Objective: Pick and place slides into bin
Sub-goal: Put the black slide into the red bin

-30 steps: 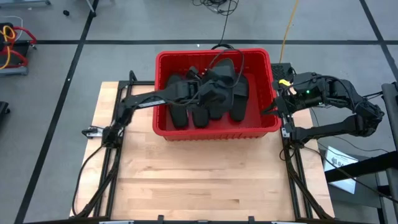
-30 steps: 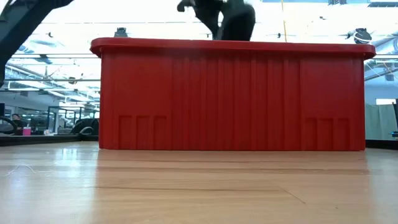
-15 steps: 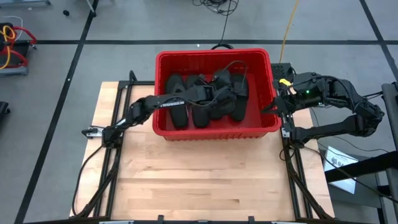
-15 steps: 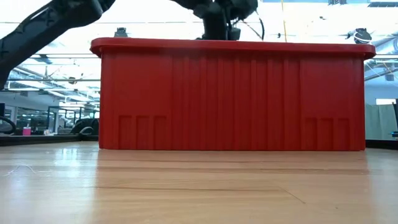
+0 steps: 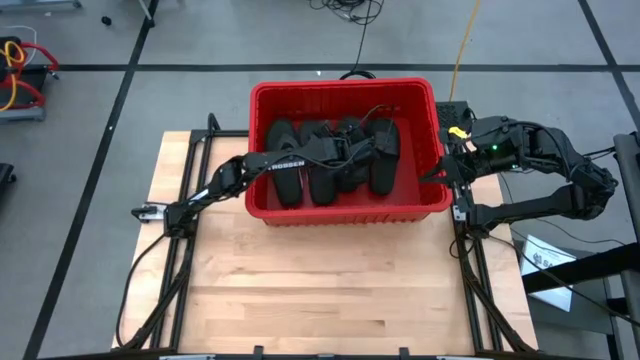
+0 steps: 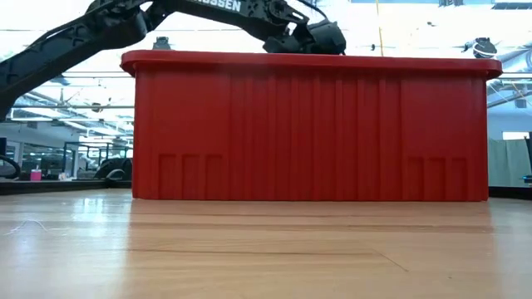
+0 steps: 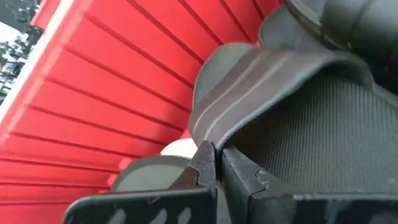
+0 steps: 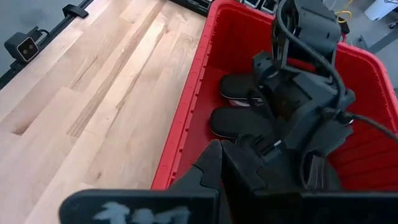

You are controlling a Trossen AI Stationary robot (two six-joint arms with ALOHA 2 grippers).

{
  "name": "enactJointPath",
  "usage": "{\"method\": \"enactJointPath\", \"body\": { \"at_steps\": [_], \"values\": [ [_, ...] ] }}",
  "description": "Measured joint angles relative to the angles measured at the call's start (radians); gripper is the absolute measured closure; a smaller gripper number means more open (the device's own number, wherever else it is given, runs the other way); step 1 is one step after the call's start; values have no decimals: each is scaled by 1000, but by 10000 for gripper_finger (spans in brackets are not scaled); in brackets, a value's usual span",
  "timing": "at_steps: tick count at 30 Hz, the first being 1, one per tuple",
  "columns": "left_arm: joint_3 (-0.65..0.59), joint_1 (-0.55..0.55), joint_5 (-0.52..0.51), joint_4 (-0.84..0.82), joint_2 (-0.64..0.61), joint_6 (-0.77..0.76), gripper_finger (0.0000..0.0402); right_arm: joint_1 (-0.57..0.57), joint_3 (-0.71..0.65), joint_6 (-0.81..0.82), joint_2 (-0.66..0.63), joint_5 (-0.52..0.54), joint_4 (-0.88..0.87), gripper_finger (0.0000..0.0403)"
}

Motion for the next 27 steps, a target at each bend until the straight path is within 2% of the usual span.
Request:
{"method": "enactJointPath", "body": {
  "at_steps": [9,14,19,27],
  "values": [
    [0,-1,38,-21,19,13,400,0,0,-16,0,0,0,403],
    [0,-2,36,-23,19,115,398,0,0,-16,0,0,0,403],
    [0,0,105,-21,18,228,397,0,0,-16,0,0,0,403],
    [0,-1,122,-23,18,212,387,0,0,-16,0,0,0,403]
  ]
}}
